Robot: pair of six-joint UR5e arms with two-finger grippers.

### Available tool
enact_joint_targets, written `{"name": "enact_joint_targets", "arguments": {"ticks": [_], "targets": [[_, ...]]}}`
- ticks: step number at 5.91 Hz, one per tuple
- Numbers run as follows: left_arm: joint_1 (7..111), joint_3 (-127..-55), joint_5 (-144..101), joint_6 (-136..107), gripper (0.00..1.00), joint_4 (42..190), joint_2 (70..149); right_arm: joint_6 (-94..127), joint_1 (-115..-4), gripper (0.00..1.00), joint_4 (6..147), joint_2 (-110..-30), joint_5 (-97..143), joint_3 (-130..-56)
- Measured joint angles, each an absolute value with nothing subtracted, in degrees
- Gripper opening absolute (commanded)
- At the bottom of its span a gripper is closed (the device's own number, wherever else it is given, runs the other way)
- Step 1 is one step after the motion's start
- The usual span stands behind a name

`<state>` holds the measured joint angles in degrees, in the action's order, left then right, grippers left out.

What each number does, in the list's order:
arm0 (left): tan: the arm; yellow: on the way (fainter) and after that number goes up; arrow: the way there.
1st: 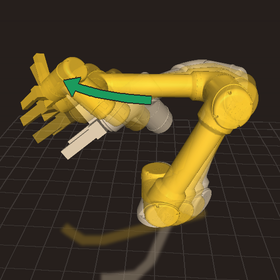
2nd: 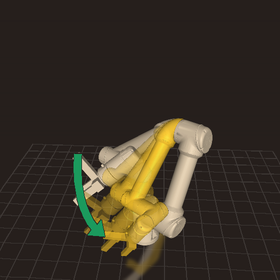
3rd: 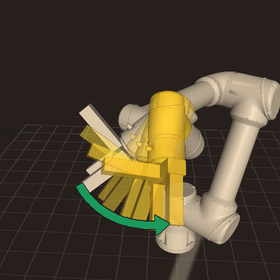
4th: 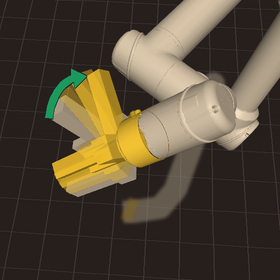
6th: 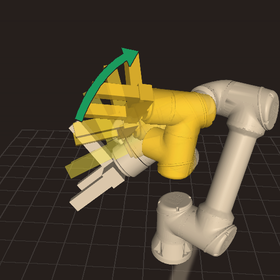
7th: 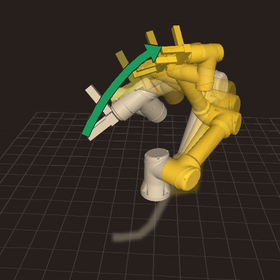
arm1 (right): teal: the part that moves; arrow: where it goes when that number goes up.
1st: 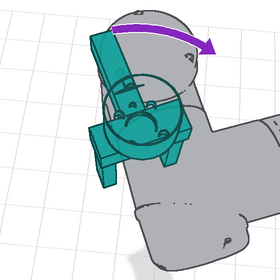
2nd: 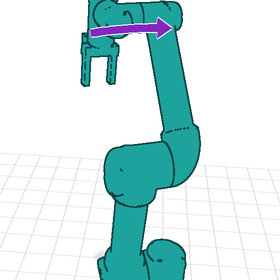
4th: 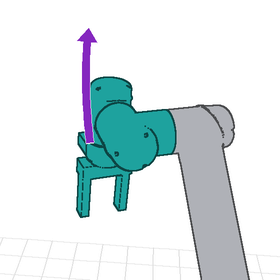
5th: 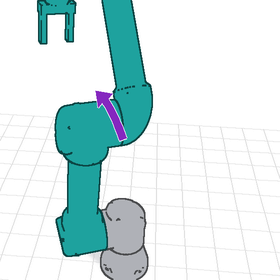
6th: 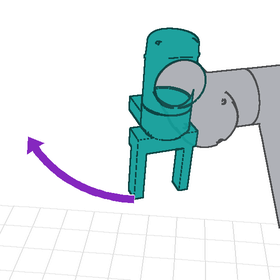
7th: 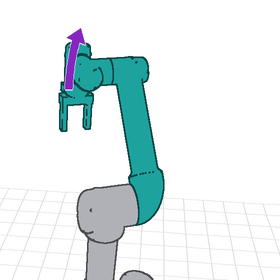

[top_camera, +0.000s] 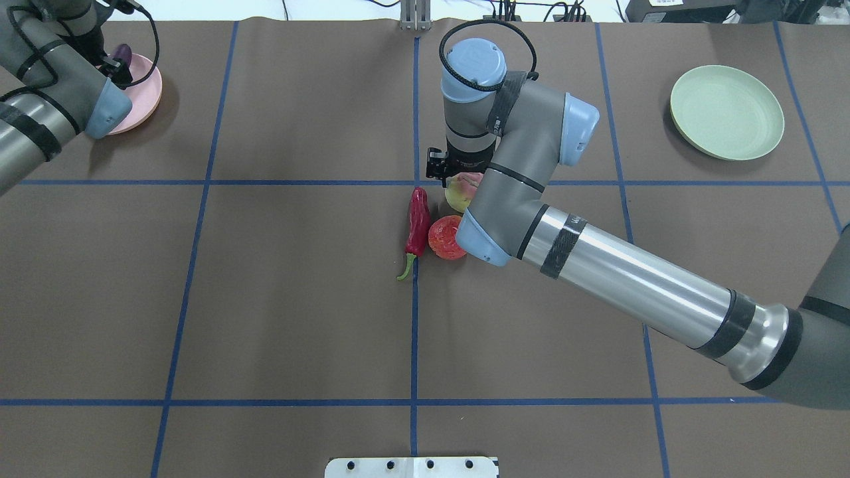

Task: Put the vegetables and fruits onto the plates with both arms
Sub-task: 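Lower the eggplant onto the pink plate while the right gripper grasps the peach, then move the left gripper to the chili while the right carries the peach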

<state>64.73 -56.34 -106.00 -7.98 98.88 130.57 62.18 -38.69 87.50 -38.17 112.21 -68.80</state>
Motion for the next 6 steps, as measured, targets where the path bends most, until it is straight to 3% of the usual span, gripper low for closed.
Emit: {"name": "enact_joint_targets", "arguments": {"ticks": [1,2,3,6], "targets": [[64.7,-56.5,-106.0,-8.0,1.0,98.9,130.6,61.7,-38.5,0.72,87.5,-38.1,112.7,-68.5],[64.7,-56.8,-106.0,-8.0,1.0,98.9,130.6,61.7,-38.5,0.08,87.5,-38.1,113.5,-68.4],[64.8,-57.3,-106.0,-8.2,1.0,98.5,130.6,62.0,-38.5,0.0,87.6,-38.1,114.3,-68.6],[64.5,-63.4,-113.7,-14.2,1.0,92.3,132.8,62.1,-42.5,0.0,89.4,-38.3,117.7,-72.3]]}}
